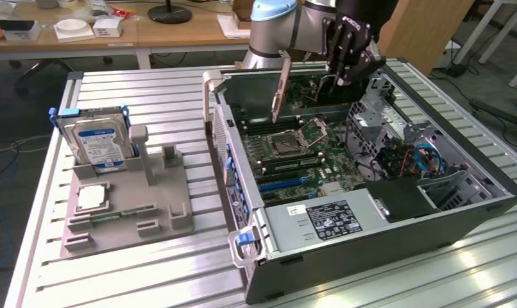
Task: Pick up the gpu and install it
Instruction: 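Insert the gpu into the slot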
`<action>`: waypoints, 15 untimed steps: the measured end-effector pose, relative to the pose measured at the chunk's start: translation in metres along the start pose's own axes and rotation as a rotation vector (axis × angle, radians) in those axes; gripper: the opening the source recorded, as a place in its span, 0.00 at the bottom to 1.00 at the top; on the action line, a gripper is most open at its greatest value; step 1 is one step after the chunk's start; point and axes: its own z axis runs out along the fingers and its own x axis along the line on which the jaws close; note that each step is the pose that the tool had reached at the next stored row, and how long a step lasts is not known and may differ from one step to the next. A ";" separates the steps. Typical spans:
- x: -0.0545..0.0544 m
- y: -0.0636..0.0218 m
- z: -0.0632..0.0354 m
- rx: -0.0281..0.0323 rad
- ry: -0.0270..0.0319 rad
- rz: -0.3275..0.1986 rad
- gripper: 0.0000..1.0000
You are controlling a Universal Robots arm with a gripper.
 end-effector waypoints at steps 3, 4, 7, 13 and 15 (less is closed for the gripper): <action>0.000 0.0019 0.0023 0.0065 0.0003 0.000 0.27; 0.000 0.0032 0.0031 0.0093 0.0004 0.000 0.27; -0.001 0.0066 0.0051 0.0142 0.0005 0.007 0.27; -0.001 0.0082 0.0119 0.0180 0.0034 0.030 0.27; -0.001 0.0082 0.0141 0.0188 0.0032 0.055 0.27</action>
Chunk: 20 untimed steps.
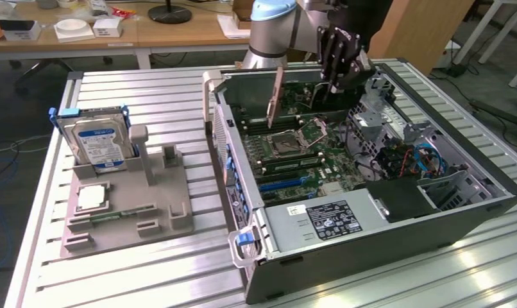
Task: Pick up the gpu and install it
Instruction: 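Insert the gpu into the slot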
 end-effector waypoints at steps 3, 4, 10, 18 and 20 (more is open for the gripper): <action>0.000 0.0005 0.0029 0.0001 0.0002 0.012 0.27; 0.000 0.0006 0.0036 0.0001 0.0002 0.011 0.27; 0.000 0.0050 0.0098 0.0000 0.0001 -0.001 0.27; 0.001 0.0121 0.0179 0.0076 -0.0001 -0.011 0.27; 0.001 0.0128 0.0197 0.0075 -0.0002 -0.014 0.27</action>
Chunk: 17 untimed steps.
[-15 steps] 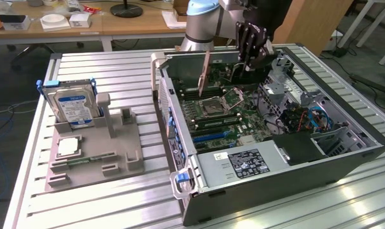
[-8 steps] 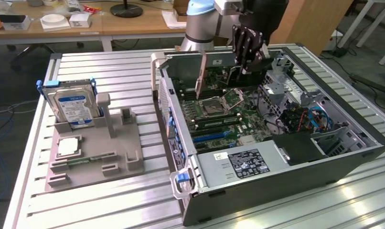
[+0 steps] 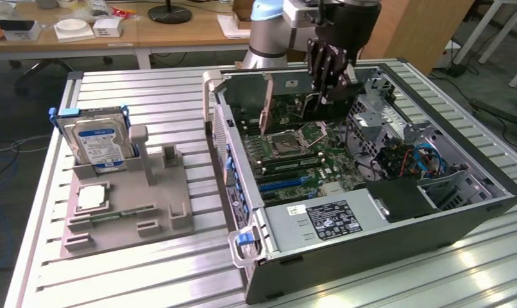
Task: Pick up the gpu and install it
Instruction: 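Insert the gpu into the slot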
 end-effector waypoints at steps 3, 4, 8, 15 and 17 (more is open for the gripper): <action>0.000 0.0007 0.0025 0.0000 -0.0001 -0.004 0.27; 0.000 0.0013 0.0035 0.0000 -0.0001 -0.004 0.27; 0.000 0.0038 0.0082 0.0003 0.0000 -0.004 0.27; 0.001 0.0042 0.0133 0.0003 0.0002 -0.004 0.27; 0.001 0.0044 0.0137 0.0003 0.0001 -0.004 0.27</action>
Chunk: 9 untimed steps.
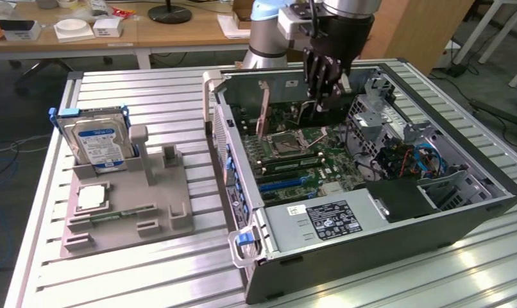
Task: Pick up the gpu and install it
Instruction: 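Insert the gpu into the slot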
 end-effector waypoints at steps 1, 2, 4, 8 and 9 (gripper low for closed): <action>0.000 0.0000 0.0003 0.0000 -0.0001 0.000 0.27; 0.001 0.0000 0.0007 0.0001 -0.0002 0.000 0.27; 0.001 0.0001 0.0018 0.0000 -0.0001 0.000 0.27; 0.001 0.0010 0.0066 0.0001 -0.0001 0.000 0.27; 0.001 0.0013 0.0080 0.0001 -0.0001 0.000 0.27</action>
